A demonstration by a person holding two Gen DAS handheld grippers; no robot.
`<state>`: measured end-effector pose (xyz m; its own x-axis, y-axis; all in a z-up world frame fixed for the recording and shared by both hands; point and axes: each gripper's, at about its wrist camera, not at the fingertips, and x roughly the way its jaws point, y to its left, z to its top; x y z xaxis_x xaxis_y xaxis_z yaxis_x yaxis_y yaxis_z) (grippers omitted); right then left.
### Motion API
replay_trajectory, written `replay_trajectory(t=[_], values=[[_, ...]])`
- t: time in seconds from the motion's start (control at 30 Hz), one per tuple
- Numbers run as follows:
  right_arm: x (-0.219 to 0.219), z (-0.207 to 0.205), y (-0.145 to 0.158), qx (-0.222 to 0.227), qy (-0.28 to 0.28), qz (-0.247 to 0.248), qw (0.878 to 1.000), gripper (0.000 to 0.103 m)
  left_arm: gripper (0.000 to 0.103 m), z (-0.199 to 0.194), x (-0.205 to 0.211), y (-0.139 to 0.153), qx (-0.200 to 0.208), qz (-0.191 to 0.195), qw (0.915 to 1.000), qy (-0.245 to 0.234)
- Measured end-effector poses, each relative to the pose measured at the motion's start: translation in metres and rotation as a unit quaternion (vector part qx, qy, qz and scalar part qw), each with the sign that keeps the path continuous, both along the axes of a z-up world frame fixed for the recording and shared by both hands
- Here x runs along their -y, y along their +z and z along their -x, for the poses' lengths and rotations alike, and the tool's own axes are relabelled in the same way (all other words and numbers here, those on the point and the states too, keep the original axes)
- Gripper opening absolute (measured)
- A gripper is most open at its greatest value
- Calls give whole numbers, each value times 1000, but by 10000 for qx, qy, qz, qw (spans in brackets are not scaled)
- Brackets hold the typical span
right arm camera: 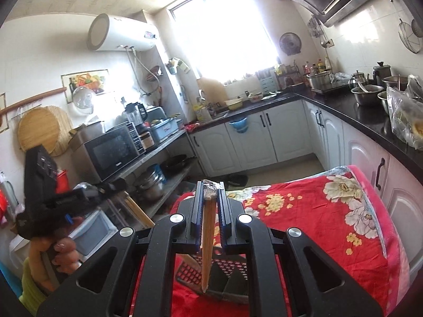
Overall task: Organize utensils
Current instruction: 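Lift the left gripper's chopsticks toward the grey caddy while the right gripper carries its chopsticks there too, then lower the chopsticks into the caddy and open the left gripper while the right gripper releases its chopsticks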
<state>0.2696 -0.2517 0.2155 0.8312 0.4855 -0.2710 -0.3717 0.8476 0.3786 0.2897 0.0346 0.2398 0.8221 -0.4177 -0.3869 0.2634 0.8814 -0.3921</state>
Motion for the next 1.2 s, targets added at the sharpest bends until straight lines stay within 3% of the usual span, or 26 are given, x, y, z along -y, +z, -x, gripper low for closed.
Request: replay_trajectory(t=[0.17, 0.5, 0.83, 0.97, 1.03, 1.2], values=[[5, -13, -19, -133, -189, 116, 9997, 10, 0, -11, 0, -12, -22, -74, 9999, 121], [11, -22, -62, -321, -534, 407, 9972, 10, 0, -24, 1, -73, -521, -82, 9986, 69], [9, -18, -98, -530, -646, 555, 9950, 11, 0, -14, 0, -110, -639, -271, 9974, 175], [5, -15, -107, -591, -652, 573, 9945, 11, 0, -6, -2, -114, -505, -367, 9977, 258], [5, -13, -110, -613, -648, 568, 9944, 13, 0, -1, -4, -114, -463, -362, 9979, 276], [6, -7, -115, -642, -655, 542, 9943, 29, 0, 7, -9, -114, -390, -388, 9979, 330]])
